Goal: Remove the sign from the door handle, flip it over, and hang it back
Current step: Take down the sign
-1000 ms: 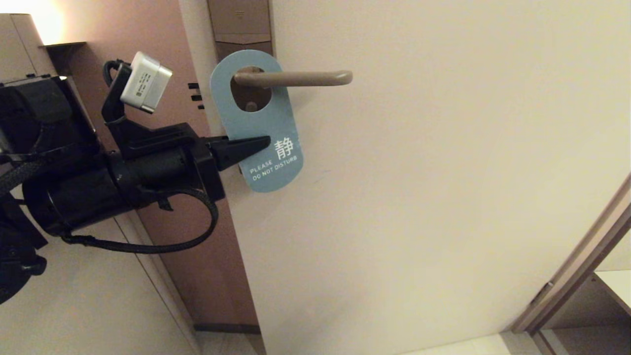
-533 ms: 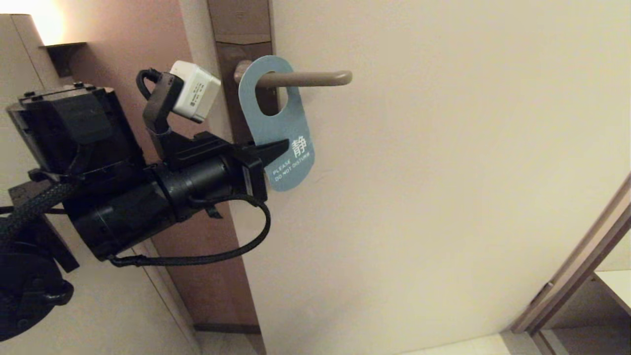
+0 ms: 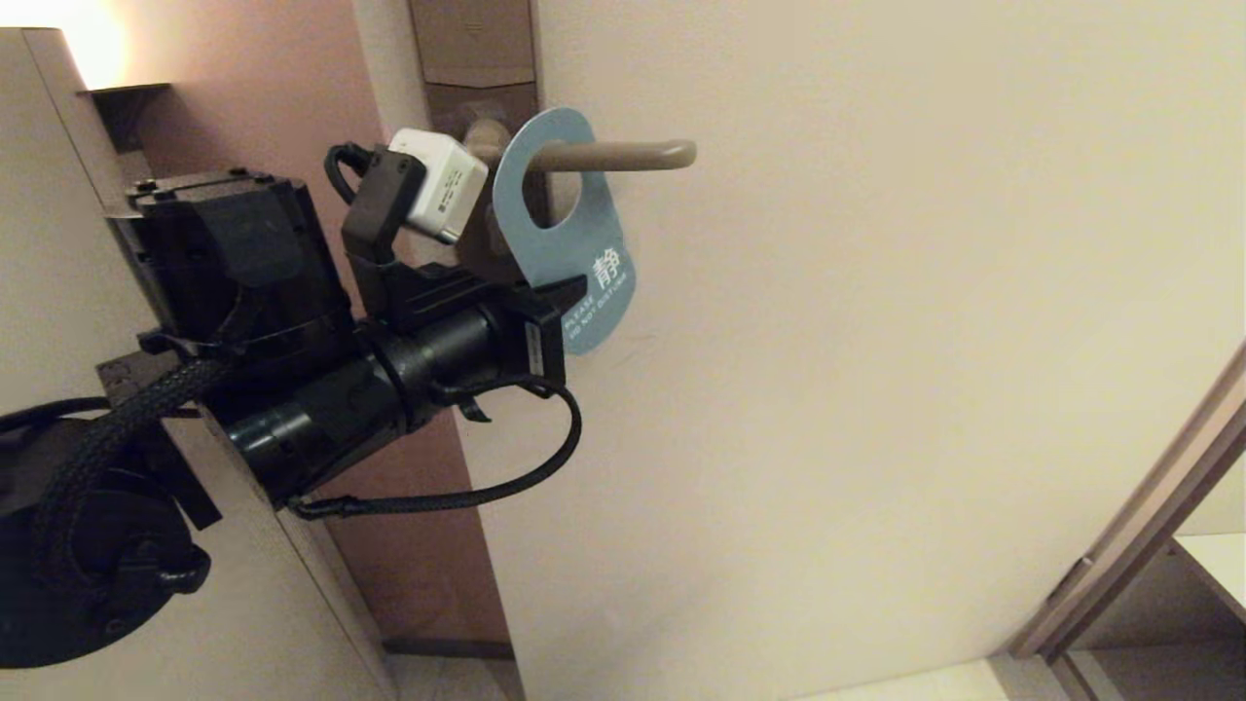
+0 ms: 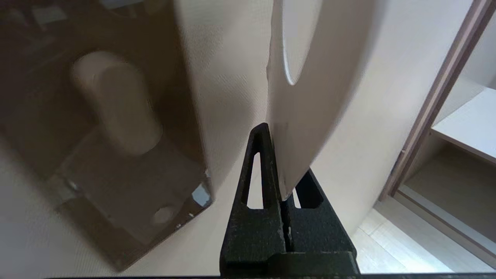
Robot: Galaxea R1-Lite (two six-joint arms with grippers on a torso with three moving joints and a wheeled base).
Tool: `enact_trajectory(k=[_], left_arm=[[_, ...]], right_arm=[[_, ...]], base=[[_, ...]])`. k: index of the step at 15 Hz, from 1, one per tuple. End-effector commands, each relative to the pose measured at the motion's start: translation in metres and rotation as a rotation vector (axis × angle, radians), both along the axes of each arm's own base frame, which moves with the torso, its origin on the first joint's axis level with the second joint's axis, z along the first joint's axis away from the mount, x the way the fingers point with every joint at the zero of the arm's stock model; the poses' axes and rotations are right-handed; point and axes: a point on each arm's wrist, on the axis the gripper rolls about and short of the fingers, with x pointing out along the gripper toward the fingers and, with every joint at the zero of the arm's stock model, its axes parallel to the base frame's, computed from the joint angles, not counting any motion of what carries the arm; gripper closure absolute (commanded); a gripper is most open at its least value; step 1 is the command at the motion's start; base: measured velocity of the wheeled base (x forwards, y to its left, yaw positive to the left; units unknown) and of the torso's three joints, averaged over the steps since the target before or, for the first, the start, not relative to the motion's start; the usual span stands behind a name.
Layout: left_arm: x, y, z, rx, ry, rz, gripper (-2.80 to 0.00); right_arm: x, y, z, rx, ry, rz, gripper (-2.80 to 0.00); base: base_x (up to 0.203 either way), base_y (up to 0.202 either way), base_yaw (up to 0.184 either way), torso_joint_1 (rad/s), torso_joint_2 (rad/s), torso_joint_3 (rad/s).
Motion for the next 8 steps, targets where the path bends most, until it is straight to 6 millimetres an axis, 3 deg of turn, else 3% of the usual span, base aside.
enact_trajectory(k=[1, 8], left_arm=[[0.003, -0.01, -0.001, -0.001, -0.001, -0.005, 0.0], [0.019, -0.028, 0.002, -0.013, -0.015, 0.008, 0.0]], right_arm=[[0.0, 0.0, 0.0, -0.001, 0.001, 0.001, 0.0], [0.0, 0.0, 0.0, -0.001, 0.001, 0.001, 0.0]], base=[[0.0, 0.0, 0.0, 0.0, 0.0, 0.0], [0.0, 0.0, 0.0, 0.0, 0.0, 0.0]])
